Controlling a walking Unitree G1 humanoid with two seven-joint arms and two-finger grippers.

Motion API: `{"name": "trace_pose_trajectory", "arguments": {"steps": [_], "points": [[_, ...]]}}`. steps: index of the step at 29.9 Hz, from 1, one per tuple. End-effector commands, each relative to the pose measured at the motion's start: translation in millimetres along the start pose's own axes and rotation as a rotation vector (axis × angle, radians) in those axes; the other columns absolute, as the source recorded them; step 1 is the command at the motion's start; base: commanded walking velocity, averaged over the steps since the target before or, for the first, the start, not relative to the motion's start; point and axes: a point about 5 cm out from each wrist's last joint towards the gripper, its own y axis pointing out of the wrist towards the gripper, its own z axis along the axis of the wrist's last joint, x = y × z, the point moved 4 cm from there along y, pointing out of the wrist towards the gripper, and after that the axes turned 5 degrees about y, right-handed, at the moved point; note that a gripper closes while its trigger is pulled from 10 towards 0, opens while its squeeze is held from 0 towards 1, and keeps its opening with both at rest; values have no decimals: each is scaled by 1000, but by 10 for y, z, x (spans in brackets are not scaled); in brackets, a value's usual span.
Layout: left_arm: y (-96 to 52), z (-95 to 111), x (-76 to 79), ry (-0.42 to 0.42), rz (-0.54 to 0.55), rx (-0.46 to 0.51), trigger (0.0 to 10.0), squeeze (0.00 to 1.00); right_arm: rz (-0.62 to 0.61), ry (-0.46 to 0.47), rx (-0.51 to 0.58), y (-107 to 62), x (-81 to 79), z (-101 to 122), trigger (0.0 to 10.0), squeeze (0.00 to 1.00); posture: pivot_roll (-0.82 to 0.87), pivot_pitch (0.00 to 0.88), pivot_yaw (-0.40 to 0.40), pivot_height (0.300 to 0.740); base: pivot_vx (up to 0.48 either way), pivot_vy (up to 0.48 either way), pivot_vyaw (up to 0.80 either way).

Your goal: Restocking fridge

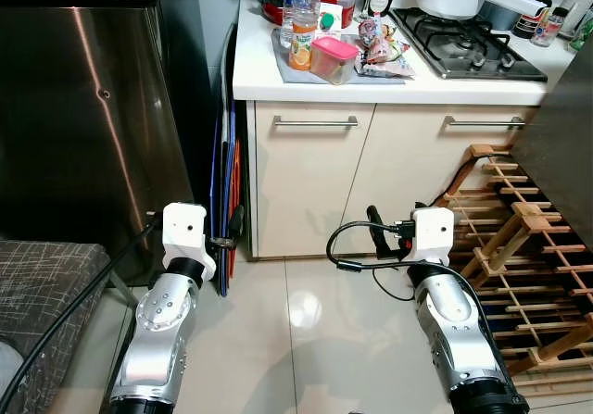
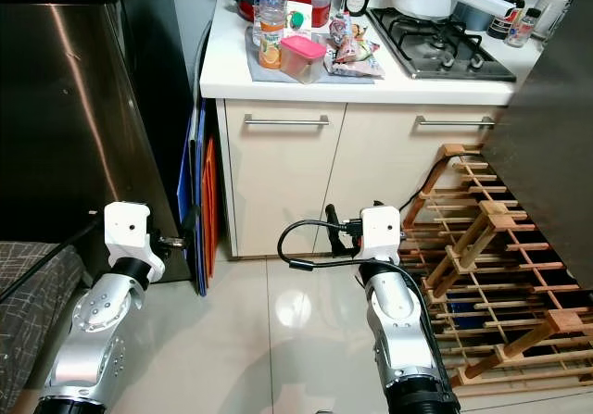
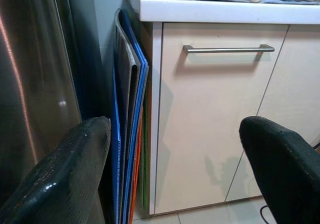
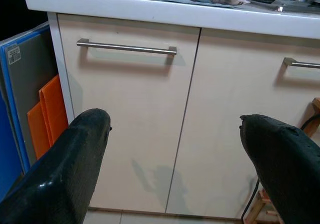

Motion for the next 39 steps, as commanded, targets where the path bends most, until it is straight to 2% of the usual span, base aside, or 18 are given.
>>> {"name": "trace_pose_trajectory", "arguments": {"steps": [1,9,10,14,26,35,39], "points": [[18,5,32,5,-12,4,10000,0,-12,-4,4,12,40,19,10000,0,-12,0,-23,732,0,0,0],[18,5,32,5,-12,4,10000,0,-12,-4,4,12,40,19,10000,0,-12,0,-23,732,0,0,0],[23,7,39,10,-13,7,10000,0,-14,-6,2,15,42,14,10000,0,0,0,0,740,0,0,0],[37,156,-36,13,-34,29,10000,0,-7,24,56,56,-5,157,10000,0,10,0,-6,740,0,0,0],[54,248,-125,56,-57,33,10000,0,-9,43,50,80,-121,103,10000,0,30,0,40,740,0,0,0],[102,225,-45,34,-61,32,10000,0,-5,9,47,90,-103,125,10000,0,2,0,26,740,0,0,0],[108,205,13,26,-67,29,10000,0,-13,8,45,109,-69,139,10000,0,-4,0,19,740,0,0,-792]]}}
